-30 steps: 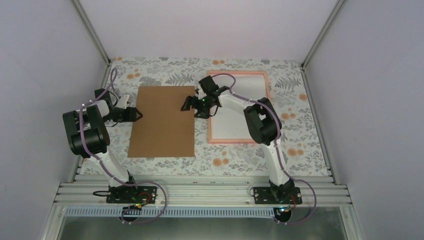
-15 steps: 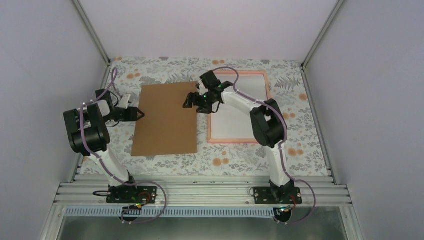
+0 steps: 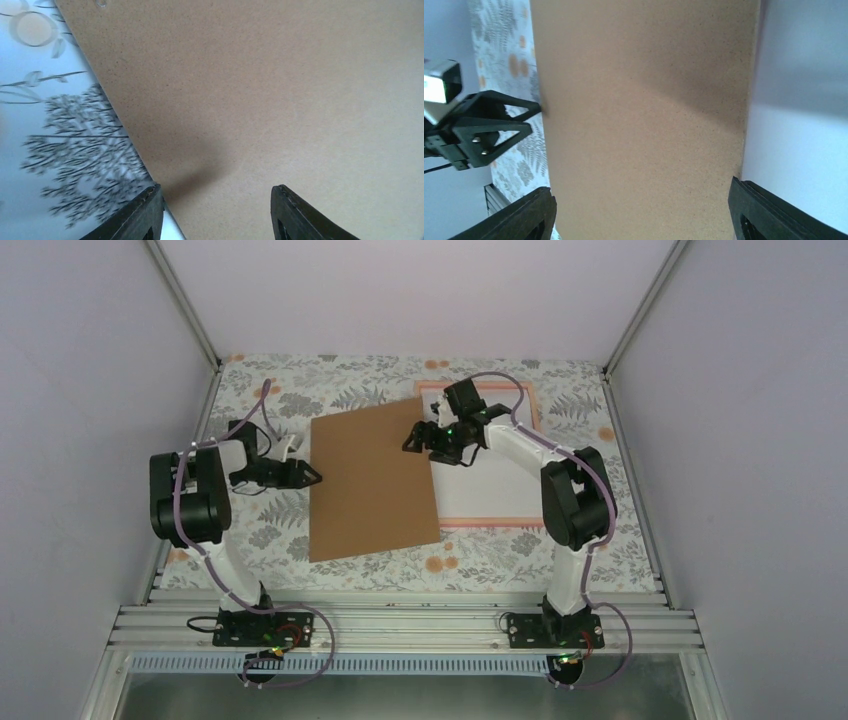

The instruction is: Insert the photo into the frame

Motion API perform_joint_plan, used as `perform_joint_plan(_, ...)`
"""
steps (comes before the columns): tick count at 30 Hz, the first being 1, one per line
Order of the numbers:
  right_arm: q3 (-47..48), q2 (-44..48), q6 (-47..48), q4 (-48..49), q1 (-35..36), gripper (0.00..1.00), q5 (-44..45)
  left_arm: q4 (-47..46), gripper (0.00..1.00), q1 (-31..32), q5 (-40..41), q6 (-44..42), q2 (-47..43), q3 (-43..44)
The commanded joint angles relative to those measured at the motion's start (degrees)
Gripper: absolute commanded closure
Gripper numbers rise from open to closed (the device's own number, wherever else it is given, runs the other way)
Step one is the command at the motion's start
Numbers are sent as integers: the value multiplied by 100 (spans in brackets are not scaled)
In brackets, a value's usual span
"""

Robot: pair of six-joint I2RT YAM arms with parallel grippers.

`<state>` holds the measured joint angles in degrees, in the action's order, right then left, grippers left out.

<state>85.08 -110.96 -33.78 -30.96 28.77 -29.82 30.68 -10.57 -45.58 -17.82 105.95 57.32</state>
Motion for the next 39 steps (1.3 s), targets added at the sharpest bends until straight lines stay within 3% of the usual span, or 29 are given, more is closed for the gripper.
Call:
perform_joint_plan(1,-207,-12,410,183,-116,15,-372,-24,46,158,-278,259,184,-72)
perform_joint_plan(6,-491,81,716,98,-428,15,-299,-146,45,65,126,355,159,-74)
perform_joint_plan(10,-971,224,1017,174,-789,17,-822,-145,45,72,141,317,146,-101)
perform_joint_plan(16,-899,-9,1504,188,-891,20,-1622,-105,45,72,111,272,190,-119)
perform_joint_plan(24,-708,-510,1455,159,-900,32,-1762,-121,45,72,21,332,252,-70)
perform_joint_plan(28,-714,-671,1319,151,-909,33,-1696,-123,46,72,32,315,291,-80)
perform_joint_plan(39,-713,-973,965,469,-878,47,-2466,-123,46,81,-13,271,438,-52)
